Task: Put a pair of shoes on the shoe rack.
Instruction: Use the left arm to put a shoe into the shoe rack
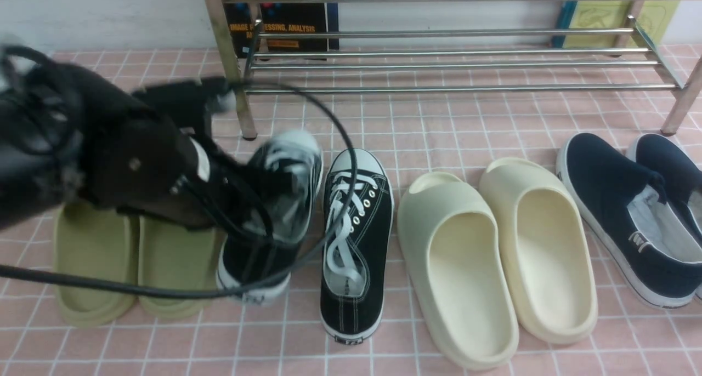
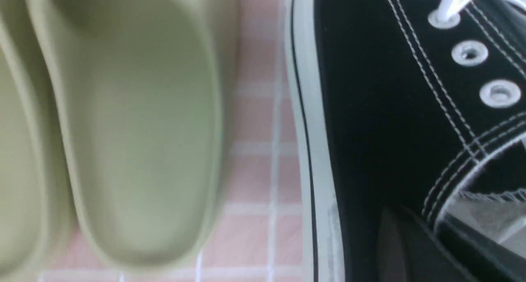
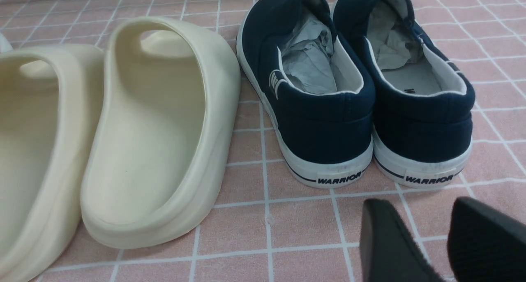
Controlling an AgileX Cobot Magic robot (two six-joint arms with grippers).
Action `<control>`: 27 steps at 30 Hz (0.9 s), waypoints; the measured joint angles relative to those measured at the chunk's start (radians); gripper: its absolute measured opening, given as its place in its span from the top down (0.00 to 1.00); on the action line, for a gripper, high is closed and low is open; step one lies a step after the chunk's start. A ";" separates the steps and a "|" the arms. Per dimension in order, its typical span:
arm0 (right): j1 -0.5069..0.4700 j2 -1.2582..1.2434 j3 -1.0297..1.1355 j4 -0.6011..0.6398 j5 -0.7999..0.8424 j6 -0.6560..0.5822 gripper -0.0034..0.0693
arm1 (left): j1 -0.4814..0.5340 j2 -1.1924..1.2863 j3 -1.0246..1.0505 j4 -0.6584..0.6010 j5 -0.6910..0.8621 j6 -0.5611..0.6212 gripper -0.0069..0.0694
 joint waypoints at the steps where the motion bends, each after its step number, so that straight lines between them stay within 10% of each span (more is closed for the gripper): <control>1: 0.000 0.000 0.000 0.000 0.000 0.000 0.62 | 0.007 -0.013 -0.028 0.006 0.000 0.001 0.89; 27: 0.000 0.000 0.000 0.000 0.000 0.000 0.62 | 0.233 0.441 -0.488 -0.229 -0.140 0.183 0.88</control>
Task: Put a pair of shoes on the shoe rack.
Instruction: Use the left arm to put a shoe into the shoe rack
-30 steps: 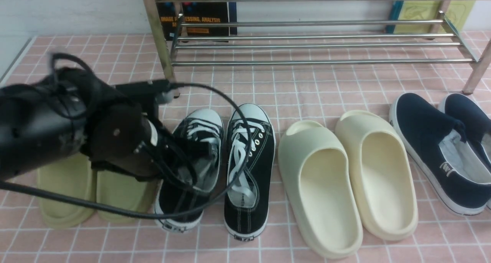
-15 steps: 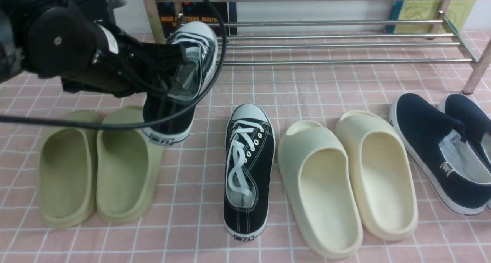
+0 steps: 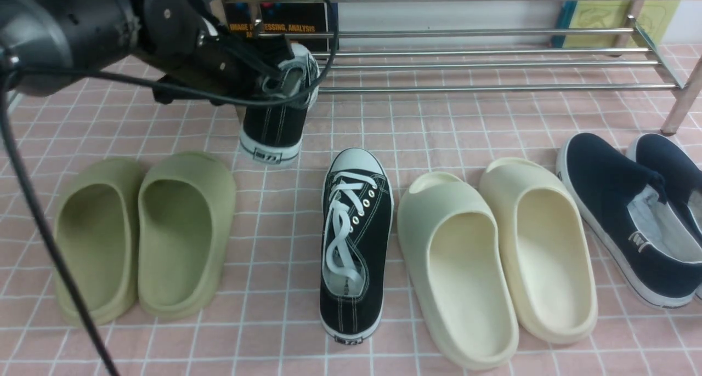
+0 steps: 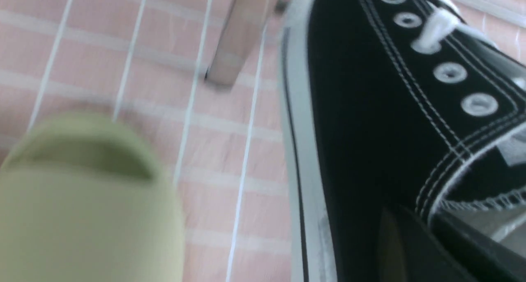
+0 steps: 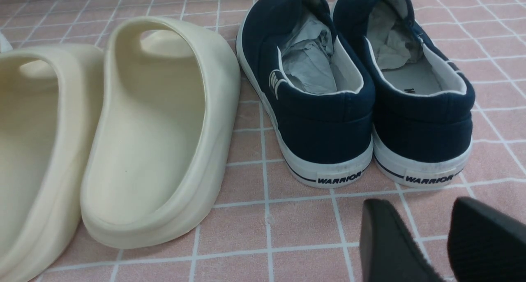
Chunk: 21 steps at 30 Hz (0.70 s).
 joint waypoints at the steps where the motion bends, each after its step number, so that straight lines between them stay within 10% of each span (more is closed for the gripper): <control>1: 0.000 0.000 0.000 0.000 0.000 0.000 0.62 | 0.001 0.020 -0.025 0.000 -0.007 0.000 0.88; 21: 0.000 0.000 0.000 0.000 0.000 0.000 0.62 | 0.005 0.339 -0.310 0.097 -0.167 -0.001 0.88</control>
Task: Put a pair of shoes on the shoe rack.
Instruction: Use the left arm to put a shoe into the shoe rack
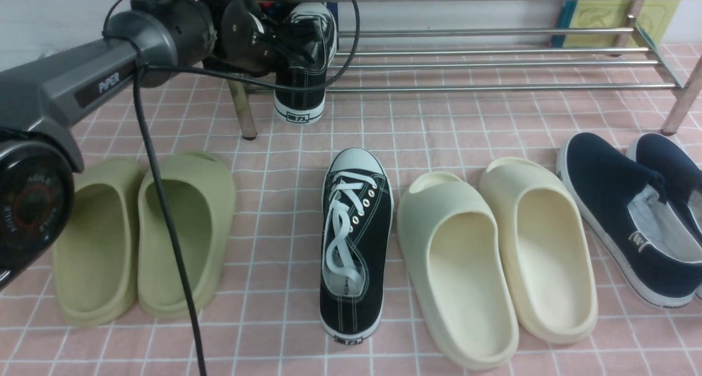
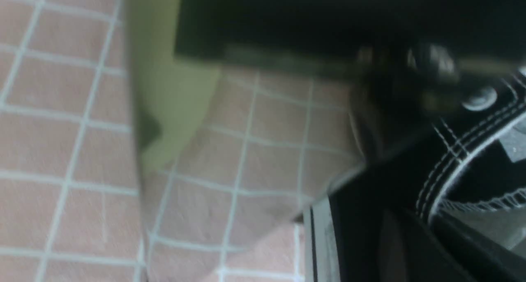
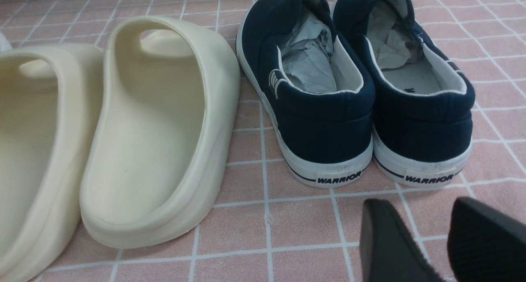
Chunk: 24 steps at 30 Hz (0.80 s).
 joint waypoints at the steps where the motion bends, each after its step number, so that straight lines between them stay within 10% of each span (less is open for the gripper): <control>1: 0.000 0.000 0.000 0.000 0.000 0.000 0.62 | 0.000 0.002 0.000 0.016 -0.004 -0.005 0.87; 6: 0.000 0.000 0.000 0.000 0.000 0.000 0.62 | -0.001 0.002 0.000 0.068 -0.005 -0.013 0.84; 13: 0.000 0.000 0.000 0.000 0.000 0.000 0.62 | -0.003 -0.031 -0.002 0.092 0.019 -0.008 0.53; 24: 0.000 0.000 0.000 0.000 0.000 0.000 0.62 | -0.007 -0.262 -0.009 0.079 0.523 0.091 0.31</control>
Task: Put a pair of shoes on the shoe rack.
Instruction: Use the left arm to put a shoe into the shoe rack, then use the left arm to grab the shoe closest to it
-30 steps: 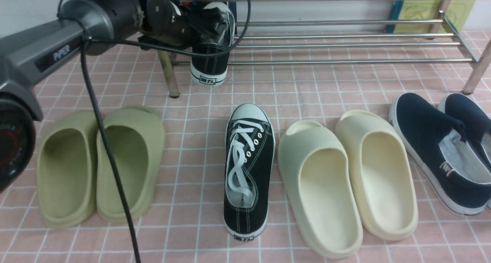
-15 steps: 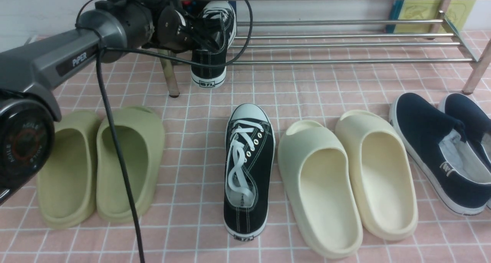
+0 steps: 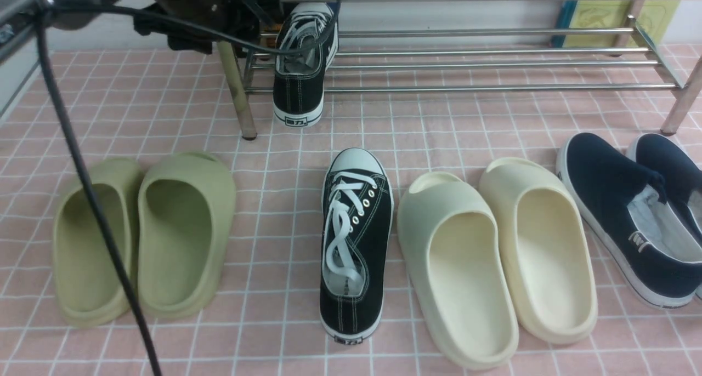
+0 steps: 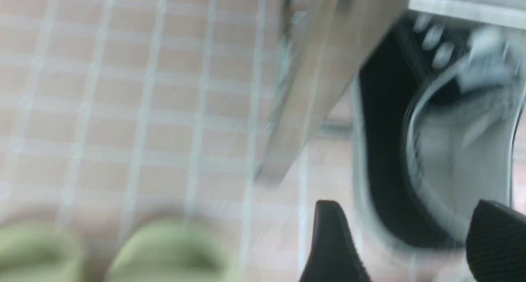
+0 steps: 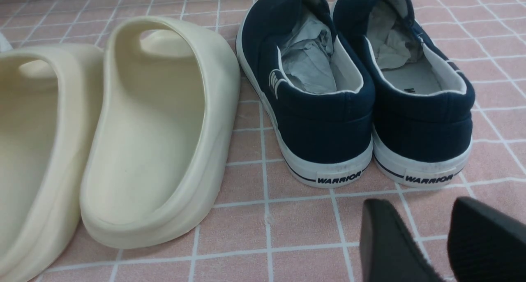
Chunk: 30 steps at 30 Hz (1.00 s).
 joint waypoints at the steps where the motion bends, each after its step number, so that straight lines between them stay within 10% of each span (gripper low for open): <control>1: 0.000 0.000 0.000 0.000 0.000 0.000 0.62 | -0.007 -0.024 0.000 -0.010 0.070 0.038 0.31; 12: 0.000 0.000 0.000 0.000 0.000 0.000 0.62 | -0.291 -0.220 0.476 -0.095 0.077 0.035 0.31; 24: 0.000 0.000 0.000 0.000 0.000 0.000 0.62 | -0.319 -0.162 0.663 -0.178 -0.142 -0.006 0.33; 30: 0.000 0.000 0.000 0.000 0.000 0.000 0.62 | -0.319 -0.081 0.664 -0.175 -0.196 -0.007 0.52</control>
